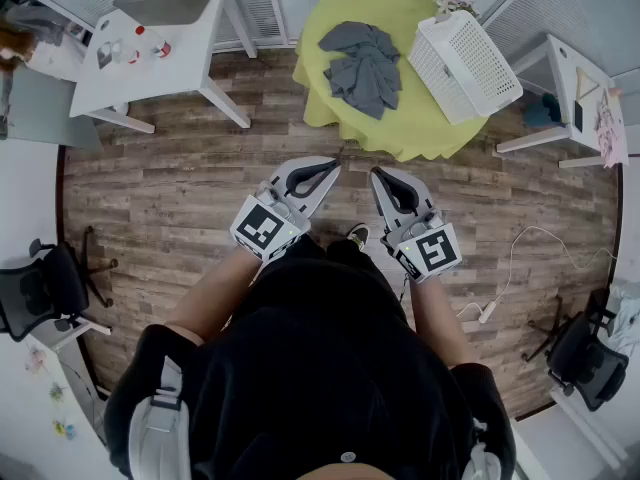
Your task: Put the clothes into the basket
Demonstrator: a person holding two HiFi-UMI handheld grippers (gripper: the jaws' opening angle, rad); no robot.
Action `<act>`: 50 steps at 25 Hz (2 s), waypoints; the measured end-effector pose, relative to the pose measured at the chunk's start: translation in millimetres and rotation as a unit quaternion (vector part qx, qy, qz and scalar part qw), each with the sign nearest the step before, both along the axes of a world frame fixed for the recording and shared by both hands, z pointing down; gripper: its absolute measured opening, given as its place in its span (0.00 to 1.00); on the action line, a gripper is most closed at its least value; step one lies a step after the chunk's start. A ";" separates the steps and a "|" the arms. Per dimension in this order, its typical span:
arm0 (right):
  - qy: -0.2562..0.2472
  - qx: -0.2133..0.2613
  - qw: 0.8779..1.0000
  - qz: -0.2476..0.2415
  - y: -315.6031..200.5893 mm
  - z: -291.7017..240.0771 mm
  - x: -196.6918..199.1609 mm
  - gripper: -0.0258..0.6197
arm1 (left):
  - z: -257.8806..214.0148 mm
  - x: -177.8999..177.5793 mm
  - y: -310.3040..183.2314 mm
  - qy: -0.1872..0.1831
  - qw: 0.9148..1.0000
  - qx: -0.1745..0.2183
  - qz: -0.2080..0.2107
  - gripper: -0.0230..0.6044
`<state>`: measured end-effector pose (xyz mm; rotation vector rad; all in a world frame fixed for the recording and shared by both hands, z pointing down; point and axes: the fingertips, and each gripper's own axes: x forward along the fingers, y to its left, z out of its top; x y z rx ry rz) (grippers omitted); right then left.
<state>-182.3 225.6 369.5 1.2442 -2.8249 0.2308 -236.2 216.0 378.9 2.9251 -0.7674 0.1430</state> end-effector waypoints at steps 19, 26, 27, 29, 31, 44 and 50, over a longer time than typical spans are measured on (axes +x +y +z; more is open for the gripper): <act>0.001 0.011 1.000 0.006 -0.6 -3.3 27.8 0.08 | -6.8 17.8 1.7 0.001 1.000 0.011 -0.016 0.05; 0.005 0.022 1.000 -0.001 2.8 -5.3 52.0 0.08 | -6.5 37.2 6.4 -0.002 0.999 0.014 -0.030 0.05; 0.005 0.024 1.000 -0.002 3.4 -5.4 55.9 0.08 | -7.0 40.9 6.4 -0.004 0.999 0.015 -0.032 0.05; 0.007 0.027 1.000 -0.006 5.2 -5.6 64.6 0.08 | -6.7 49.3 6.6 -0.006 0.999 0.016 -0.037 0.05; 0.009 0.031 0.999 -0.009 7.6 -5.8 73.9 0.08 | -6.3 58.4 6.9 -0.007 0.999 0.015 -0.043 0.05; 0.016 0.035 0.999 -0.017 -15.7 0.2 114.2 0.08 | 0.7 97.5 -16.8 -0.008 0.998 0.009 -0.056 0.05; 0.027 0.020 0.999 -0.012 -57.0 15.5 121.0 0.08 | 16.5 108.1 -61.5 -0.004 0.999 0.000 -0.045 0.05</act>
